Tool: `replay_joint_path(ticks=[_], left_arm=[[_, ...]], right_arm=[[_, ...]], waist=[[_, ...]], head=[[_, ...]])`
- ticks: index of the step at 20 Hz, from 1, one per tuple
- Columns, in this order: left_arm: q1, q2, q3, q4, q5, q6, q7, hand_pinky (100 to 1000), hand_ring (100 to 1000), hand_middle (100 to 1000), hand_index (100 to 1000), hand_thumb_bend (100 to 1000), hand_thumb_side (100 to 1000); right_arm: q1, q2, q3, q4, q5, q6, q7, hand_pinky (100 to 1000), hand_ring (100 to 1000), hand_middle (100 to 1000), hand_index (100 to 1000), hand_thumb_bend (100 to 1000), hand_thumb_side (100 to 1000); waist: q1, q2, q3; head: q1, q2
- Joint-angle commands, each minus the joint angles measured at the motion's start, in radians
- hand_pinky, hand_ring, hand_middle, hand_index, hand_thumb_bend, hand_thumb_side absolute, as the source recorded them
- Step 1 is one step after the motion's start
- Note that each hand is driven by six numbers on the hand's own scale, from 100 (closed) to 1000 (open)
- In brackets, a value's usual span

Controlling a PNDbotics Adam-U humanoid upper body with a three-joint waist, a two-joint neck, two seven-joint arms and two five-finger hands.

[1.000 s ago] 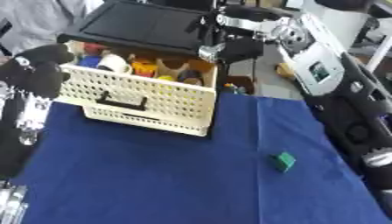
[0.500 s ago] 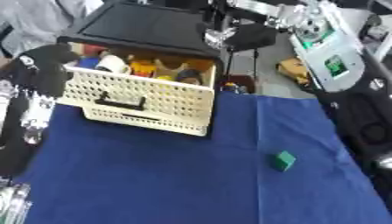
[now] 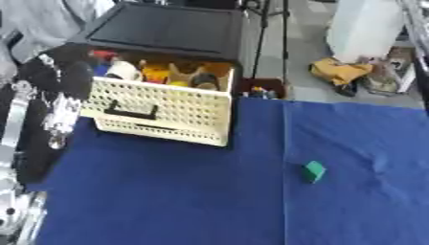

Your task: Pick up objects from table and place into drawer.

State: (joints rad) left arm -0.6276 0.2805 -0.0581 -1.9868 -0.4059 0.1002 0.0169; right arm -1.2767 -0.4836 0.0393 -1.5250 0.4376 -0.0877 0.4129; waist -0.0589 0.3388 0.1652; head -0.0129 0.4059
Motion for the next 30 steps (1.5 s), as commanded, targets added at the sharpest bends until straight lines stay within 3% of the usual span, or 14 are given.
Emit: replay_joint_path(ticks=[1,4,7,12,16,24,30], left_arm=[[-0.041,0.074,0.004,-0.012,-0.047,0.017,-0.043,447,483,488,681,353,913],[-0.083,0.134,-0.015,0.007,-0.094,0.025,-0.091,300,351,408,595,281,961],[-0.131,0.196,-0.053,0.056,-0.140,0.024,-0.136,198,267,334,549,134,1000],[-0.208,0.308,-0.145,0.169,-0.221,-0.006,-0.217,166,241,329,543,100,1000],[-0.224,0.354,-0.204,0.260,-0.285,-0.062,-0.281,163,241,371,573,100,1000],[-0.231,0.400,-0.182,0.293,-0.411,-0.177,-0.407,100,182,290,540,100,1000],[-0.223,0.409,-0.156,0.258,-0.504,-0.250,-0.509,100,179,295,546,100,1000]], right_arm=[[0.002,-0.037,-0.040,-0.090,-0.010,0.041,-0.048,275,549,569,831,100,676],[0.038,-0.041,-0.076,-0.164,0.000,0.088,-0.095,279,552,569,830,100,752],[0.070,-0.044,-0.081,-0.205,0.002,0.133,-0.141,282,551,565,827,100,795],[0.112,-0.049,-0.068,-0.248,-0.006,0.203,-0.222,283,550,561,825,100,824],[0.134,-0.055,-0.045,-0.255,-0.008,0.219,-0.286,288,552,561,823,100,839],[0.170,-0.070,-0.012,-0.225,-0.020,0.215,-0.412,292,552,555,819,100,860],[0.191,-0.078,0.000,-0.204,-0.029,0.207,-0.457,294,551,552,819,100,879]], waist=[[0.013,-0.025,-0.004],[0.021,-0.025,-0.010],[0.030,-0.028,-0.017],[0.053,-0.036,-0.031],[0.065,-0.039,-0.038],[0.078,-0.045,-0.034],[0.085,-0.049,-0.031]], head=[[0.006,0.006],[0.011,0.010],[0.015,0.021],[0.022,0.037],[0.022,0.039],[0.014,0.047],[0.015,0.050]])
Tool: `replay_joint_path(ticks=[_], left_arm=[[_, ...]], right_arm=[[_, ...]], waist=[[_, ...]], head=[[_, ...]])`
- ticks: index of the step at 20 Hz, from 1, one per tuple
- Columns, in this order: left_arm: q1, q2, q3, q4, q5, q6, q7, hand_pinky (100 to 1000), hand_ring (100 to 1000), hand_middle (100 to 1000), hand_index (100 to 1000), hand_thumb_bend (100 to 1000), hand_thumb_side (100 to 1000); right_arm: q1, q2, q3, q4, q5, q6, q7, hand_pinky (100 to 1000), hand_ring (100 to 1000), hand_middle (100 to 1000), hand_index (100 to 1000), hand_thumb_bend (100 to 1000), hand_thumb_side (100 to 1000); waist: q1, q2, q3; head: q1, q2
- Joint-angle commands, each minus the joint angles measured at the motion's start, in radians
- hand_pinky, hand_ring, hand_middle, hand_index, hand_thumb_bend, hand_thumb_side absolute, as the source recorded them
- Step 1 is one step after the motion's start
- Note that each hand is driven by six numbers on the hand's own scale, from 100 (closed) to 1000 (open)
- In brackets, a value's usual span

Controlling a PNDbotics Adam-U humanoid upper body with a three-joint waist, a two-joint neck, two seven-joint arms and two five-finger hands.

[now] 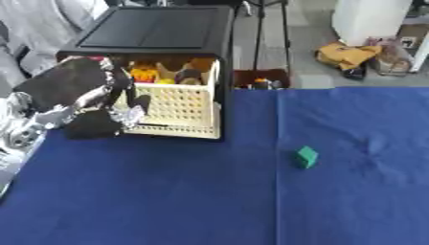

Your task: Pick up objects from table and place into drawer.

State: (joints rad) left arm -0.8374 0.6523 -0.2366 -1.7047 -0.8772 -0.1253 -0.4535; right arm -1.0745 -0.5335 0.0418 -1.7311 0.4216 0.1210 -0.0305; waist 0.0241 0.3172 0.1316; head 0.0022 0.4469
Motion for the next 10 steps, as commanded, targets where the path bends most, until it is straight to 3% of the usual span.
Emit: replay_joint_path(ticks=[1,5,10], left_arm=[[-0.009,0.039,0.024,-0.027,-0.035,-0.033,-0.056,100,179,295,546,100,1000],[0.008,0.055,0.032,-0.051,0.002,-0.040,-0.123,100,178,297,550,100,1000],[0.056,0.071,0.055,-0.098,0.071,-0.001,-0.212,100,188,303,592,100,1000]], right_arm=[[-0.009,-0.029,-0.003,0.003,-0.014,-0.002,-0.015,294,551,552,819,100,880],[-0.001,-0.033,-0.006,0.008,-0.011,-0.002,-0.013,294,550,549,819,100,890],[0.008,-0.039,-0.014,0.006,-0.010,0.002,-0.017,296,551,549,818,100,904]], waist=[[0.003,-0.027,0.003],[0.006,-0.025,0.005],[0.009,-0.022,0.013]], head=[[0.000,0.010],[-0.001,0.011],[-0.005,0.011]])
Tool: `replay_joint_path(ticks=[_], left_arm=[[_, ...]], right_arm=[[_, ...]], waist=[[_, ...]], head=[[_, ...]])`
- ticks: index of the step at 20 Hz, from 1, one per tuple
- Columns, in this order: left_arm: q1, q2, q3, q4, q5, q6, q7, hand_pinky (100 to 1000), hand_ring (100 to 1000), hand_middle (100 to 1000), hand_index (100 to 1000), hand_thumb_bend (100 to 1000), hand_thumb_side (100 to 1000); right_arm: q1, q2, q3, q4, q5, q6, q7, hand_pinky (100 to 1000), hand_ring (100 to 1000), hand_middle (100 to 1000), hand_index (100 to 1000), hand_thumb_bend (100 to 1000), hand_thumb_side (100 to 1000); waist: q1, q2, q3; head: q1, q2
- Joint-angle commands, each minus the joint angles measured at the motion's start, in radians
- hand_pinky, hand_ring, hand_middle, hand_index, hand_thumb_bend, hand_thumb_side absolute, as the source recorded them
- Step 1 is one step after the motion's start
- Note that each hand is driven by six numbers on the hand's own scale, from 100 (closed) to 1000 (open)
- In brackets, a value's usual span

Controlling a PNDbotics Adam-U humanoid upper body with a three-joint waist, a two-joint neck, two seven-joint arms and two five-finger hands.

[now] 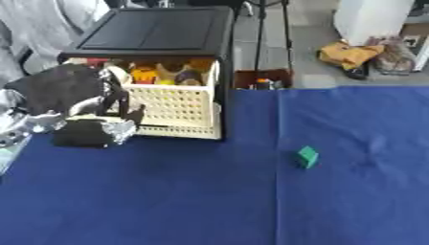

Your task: Pick up objects from table and place into drawer.

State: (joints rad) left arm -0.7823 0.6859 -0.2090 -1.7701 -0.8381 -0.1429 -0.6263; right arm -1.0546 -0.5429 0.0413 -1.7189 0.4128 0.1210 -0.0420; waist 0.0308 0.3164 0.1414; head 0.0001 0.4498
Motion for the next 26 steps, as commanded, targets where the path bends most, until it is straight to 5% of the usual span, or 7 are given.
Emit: replay_joint_path(ticks=[1,7,12,16,26], left_arm=[[0.013,0.038,0.032,-0.039,0.044,0.028,-0.057,102,192,307,600,100,1000],[0.064,0.049,0.057,-0.093,0.128,0.091,-0.162,208,284,423,725,100,1000],[0.085,0.062,0.056,-0.129,0.215,0.148,-0.250,388,504,612,832,100,1000],[0.088,0.075,0.048,-0.122,0.263,0.190,-0.279,455,538,602,814,100,1000],[0.071,0.052,0.021,-0.030,0.197,0.209,-0.281,381,529,606,823,100,1000]], right_arm=[[-0.011,-0.030,-0.015,-0.007,-0.002,0.003,-0.007,296,551,548,818,100,904],[-0.006,-0.036,-0.019,-0.010,0.000,0.006,-0.014,295,550,548,816,100,905],[-0.002,-0.036,-0.022,-0.007,0.000,0.009,-0.013,296,549,545,816,100,913],[-0.002,-0.036,-0.022,-0.007,-0.001,0.007,-0.012,296,550,545,815,100,917],[0.003,-0.034,-0.025,-0.015,-0.009,0.006,-0.019,297,549,541,809,100,923]], waist=[[0.002,-0.021,0.004],[0.001,-0.016,0.008],[0.000,-0.013,0.008],[0.000,-0.011,0.006],[0.000,-0.006,-0.005]], head=[[-0.004,0.007],[-0.010,0.003],[-0.009,-0.002],[-0.007,-0.005],[0.002,-0.010]])
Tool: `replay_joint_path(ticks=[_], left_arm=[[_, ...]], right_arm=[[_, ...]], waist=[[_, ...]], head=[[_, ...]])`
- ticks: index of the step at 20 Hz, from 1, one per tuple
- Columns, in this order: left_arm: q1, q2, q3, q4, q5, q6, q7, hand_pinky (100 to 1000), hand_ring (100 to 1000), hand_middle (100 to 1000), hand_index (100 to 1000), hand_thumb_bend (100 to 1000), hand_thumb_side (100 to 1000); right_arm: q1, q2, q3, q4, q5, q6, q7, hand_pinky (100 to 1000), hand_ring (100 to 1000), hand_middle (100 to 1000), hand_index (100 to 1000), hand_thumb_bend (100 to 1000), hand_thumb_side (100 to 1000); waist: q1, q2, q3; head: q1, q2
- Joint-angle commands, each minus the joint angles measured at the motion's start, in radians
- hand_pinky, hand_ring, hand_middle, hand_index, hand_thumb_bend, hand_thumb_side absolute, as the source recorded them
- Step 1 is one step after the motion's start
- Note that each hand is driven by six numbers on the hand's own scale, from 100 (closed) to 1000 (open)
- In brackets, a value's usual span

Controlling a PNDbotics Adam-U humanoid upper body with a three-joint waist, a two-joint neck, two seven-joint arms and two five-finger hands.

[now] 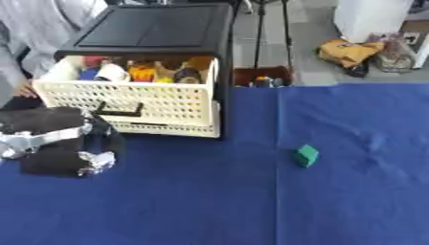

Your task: Pick up objects from table and place into drawer.

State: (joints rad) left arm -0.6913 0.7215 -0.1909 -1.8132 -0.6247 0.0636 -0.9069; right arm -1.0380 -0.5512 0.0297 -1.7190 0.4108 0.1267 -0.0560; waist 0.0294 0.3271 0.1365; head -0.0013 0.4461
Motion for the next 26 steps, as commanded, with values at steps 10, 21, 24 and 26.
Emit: replay_joint_path(ticks=[10,21,24,26], left_arm=[[-0.047,-0.017,0.008,0.041,-0.040,0.015,0.000,366,511,593,853,100,1000],[-0.081,-0.043,0.023,0.035,-0.089,0.064,0.000,345,493,531,864,100,1000],[-0.086,-0.050,0.024,0.040,-0.111,0.068,0.000,348,494,528,861,100,1000],[-0.089,-0.055,0.025,0.051,-0.120,0.071,0.000,350,495,529,862,100,1000]], right_arm=[[-0.006,-0.026,-0.016,-0.014,-0.007,0.003,-0.008,296,547,536,804,100,926],[0.001,-0.023,-0.017,-0.010,-0.011,-0.001,0.000,300,548,530,803,100,932],[0.000,-0.016,-0.018,-0.008,-0.012,-0.001,0.004,301,549,529,803,100,936],[-0.001,-0.012,-0.018,-0.009,-0.013,-0.001,0.006,301,549,529,803,100,936]], waist=[[0.002,-0.014,-0.008],[0.006,-0.013,-0.016],[0.007,-0.012,-0.017],[0.008,-0.012,-0.019]], head=[[0.009,-0.013],[0.016,-0.020],[0.017,-0.022],[0.018,-0.024]])
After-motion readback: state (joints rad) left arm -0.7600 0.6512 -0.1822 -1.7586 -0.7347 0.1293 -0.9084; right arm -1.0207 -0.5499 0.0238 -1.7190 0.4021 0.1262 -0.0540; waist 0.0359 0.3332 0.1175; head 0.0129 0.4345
